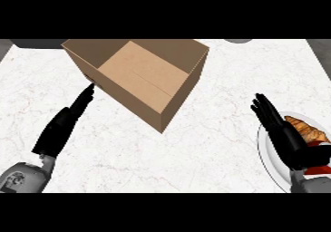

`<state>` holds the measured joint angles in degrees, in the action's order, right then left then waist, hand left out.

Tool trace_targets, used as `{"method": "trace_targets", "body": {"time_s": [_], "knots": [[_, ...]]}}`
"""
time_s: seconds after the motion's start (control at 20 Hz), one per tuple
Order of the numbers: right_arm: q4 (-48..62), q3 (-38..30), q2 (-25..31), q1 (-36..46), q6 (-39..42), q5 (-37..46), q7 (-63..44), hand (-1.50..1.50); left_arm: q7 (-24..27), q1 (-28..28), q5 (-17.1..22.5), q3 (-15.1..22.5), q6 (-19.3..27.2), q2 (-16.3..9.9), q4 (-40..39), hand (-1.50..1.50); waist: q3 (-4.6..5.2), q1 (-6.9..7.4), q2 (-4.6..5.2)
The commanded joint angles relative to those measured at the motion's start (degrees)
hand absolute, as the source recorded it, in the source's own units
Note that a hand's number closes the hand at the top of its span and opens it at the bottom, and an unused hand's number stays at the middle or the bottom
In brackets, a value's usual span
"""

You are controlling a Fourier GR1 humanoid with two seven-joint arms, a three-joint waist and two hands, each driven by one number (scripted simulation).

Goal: Pick the can from the plate and place it in the cardboard box

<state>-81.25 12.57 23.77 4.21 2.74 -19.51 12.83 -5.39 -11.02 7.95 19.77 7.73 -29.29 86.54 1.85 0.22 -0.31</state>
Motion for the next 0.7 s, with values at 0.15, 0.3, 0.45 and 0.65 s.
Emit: {"method": "trace_targets", "body": {"time_s": [0.15,0.3,0.45,0.65], "knots": [[-3.50,-18.17,5.02,4.88,-13.64,-2.74,-1.01,-1.50,1.85,4.18,-0.98,-6.06,6.80,-0.37,-2.20,0.00,-1.67,-0.76,-0.29],[5.88,-18.20,18.22,-4.20,-20.26,12.26,-6.38,-1.50,0.86,4.81,-0.94,-7.01,8.15,-0.60,-2.63,0.00,0.25,-3.69,1.86],[4.50,-29.73,7.62,-0.47,-36.89,4.64,-7.33,-1.50,1.41,7.36,0.20,-8.21,9.49,0.53,-2.10,0.00,-1.66,-1.80,-0.24],[-5.58,-30.66,3.33,-5.33,-42.28,5.43,-4.76,-1.50,2.28,10.39,-0.82,-7.81,10.26,1.87,-0.90,0.00,-1.78,-1.15,-0.09]]}}
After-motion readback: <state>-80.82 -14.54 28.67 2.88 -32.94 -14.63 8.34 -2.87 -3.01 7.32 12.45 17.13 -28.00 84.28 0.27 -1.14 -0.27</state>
